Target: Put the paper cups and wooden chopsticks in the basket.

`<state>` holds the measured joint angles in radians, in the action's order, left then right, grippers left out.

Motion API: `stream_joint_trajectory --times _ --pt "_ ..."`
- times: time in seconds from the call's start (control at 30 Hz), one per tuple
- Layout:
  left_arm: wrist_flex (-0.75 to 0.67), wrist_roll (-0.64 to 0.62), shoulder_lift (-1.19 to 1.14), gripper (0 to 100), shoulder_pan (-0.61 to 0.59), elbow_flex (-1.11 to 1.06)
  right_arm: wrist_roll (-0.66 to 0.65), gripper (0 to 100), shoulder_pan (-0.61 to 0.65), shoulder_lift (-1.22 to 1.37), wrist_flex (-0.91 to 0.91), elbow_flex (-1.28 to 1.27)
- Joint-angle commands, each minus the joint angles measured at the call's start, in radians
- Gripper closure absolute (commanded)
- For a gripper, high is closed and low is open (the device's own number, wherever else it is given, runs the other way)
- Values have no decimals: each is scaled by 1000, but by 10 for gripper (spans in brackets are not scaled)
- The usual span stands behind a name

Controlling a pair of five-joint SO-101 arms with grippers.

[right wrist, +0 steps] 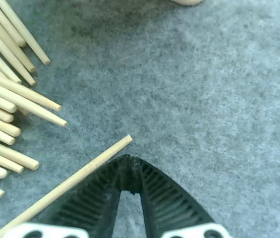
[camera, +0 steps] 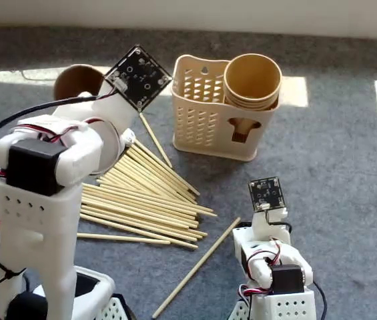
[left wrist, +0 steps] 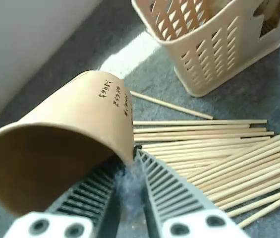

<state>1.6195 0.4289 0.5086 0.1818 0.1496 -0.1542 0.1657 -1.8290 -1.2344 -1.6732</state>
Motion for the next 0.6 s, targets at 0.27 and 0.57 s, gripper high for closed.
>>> stream_joint_trajectory --times 0.27,0.57 --pt "-256 -147 30 995 254 51 0 993 -10 -5 -10 -97" --pt "-456 -150 21 995 418 -33 0 993 -10 -5 -10 -97"
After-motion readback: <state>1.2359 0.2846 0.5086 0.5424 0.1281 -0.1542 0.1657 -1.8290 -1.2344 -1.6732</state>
